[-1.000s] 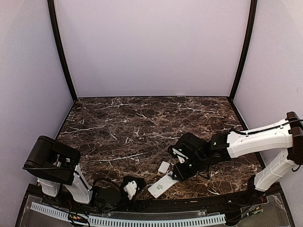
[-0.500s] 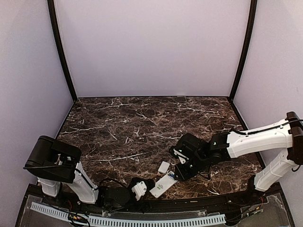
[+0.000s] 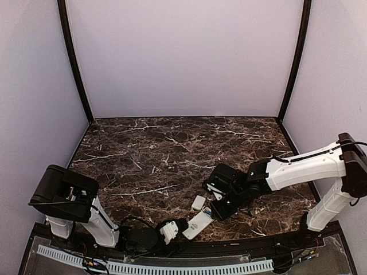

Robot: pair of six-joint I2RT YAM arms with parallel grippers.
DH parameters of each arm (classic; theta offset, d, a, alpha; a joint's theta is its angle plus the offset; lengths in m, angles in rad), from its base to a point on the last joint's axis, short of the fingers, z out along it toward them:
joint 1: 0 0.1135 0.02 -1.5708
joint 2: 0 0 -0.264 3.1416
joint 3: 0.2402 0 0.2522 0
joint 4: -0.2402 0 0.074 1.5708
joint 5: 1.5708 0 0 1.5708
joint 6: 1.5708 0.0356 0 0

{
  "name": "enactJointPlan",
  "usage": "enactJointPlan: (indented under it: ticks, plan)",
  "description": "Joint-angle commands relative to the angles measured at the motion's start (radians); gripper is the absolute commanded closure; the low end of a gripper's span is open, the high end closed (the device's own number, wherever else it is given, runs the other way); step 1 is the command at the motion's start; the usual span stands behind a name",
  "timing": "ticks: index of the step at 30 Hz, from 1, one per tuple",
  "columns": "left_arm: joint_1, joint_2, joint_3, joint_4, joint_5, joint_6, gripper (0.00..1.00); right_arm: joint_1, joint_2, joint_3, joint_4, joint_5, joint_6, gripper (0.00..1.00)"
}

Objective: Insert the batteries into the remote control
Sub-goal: Hold the remote control without the battery cover at the center of the board.

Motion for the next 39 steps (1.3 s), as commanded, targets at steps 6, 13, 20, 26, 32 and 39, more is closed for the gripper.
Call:
enactJointPlan:
  ticks: [6, 13, 20, 26, 32, 39]
  plan:
    - [0.026, 0.008, -0.080, 0.036, -0.044, -0.052, 0.37, -0.019, 0.026, 0.031, -0.008, 0.015, -0.034, 0.76]
    - [0.030, 0.012, -0.042, -0.043, -0.033, -0.051, 0.29, -0.025, 0.025, 0.033, -0.008, 0.014, -0.047, 0.75]
    - [0.035, 0.044, -0.018, -0.037, 0.013, -0.028, 0.20, -0.023, 0.026, 0.028, -0.024, 0.006, 0.000, 0.78]
    - [0.042, 0.057, -0.014, -0.030, 0.034, -0.028, 0.29, -0.011, 0.068, 0.044, -0.012, 0.003, 0.011, 0.83]
    - [0.046, 0.063, -0.006, -0.041, 0.054, -0.026, 0.40, 0.000, 0.117, 0.088, -0.069, 0.045, 0.018, 0.85]
    - [0.050, 0.065, 0.001, -0.053, 0.084, -0.020, 0.63, 0.005, 0.118, 0.087, -0.084, 0.039, 0.040, 0.87]
